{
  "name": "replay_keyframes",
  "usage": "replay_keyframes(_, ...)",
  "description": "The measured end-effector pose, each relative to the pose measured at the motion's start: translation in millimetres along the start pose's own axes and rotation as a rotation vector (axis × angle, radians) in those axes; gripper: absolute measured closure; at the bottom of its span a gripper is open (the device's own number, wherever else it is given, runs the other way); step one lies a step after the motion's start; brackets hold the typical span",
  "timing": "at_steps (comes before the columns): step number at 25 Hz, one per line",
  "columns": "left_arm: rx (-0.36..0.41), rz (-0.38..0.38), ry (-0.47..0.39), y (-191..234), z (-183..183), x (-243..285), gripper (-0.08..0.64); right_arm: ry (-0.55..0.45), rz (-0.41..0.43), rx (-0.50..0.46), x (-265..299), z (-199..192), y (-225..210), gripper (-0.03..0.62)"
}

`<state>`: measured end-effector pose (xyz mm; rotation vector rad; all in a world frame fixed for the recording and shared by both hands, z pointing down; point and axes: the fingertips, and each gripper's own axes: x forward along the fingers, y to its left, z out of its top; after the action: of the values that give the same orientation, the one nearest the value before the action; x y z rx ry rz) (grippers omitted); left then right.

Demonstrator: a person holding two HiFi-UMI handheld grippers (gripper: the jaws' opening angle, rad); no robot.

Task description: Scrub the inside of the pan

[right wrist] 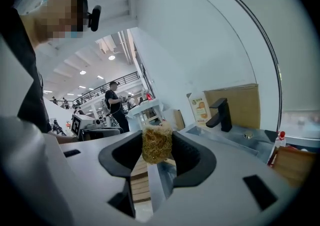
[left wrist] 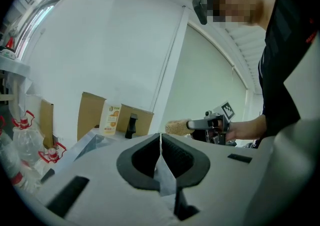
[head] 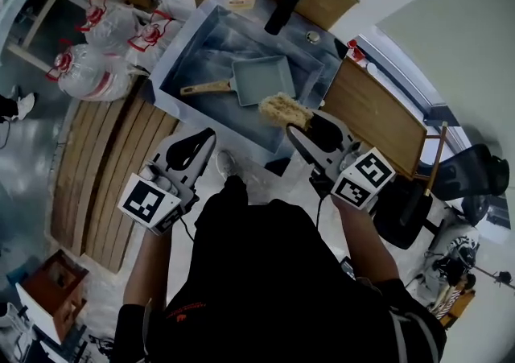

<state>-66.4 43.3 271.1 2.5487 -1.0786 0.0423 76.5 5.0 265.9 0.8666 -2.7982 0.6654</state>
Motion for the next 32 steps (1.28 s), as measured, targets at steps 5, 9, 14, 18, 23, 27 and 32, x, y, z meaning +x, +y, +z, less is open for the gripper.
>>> replay_keyframes(5,0.0,-0.023,0.023,31,5,13,0.534,0.023,-0.03,0.004,23,3,-19,0.408)
replay_keyframes(9,-0.01,-0.03,0.036,45,5,25,0.534,0.032,-0.045,0.007,31,3,-34,0.41)
replay_keyframes(14,-0.02,-0.021,0.048,52,1,41,0.534,0.06,-0.036,-0.004,35,1,-52,0.41)
replay_keyframes(18,-0.03,0.018,0.053,57,-2,55,0.534,0.083,0.0,-0.012,42,-1,-69,0.41)
replay_keyframes(23,-0.055,0.088,0.041,62,-5,71,0.534,0.117,0.056,-0.029,52,1,-92,0.41)
replay_keyframes(27,-0.072,0.133,0.031,68,-10,84,0.534,0.151,0.099,-0.052,63,1,-109,0.41)
replay_keyframes(32,-0.096,0.171,0.027,77,-17,96,0.534,0.191,0.133,-0.068,81,-2,-127,0.41)
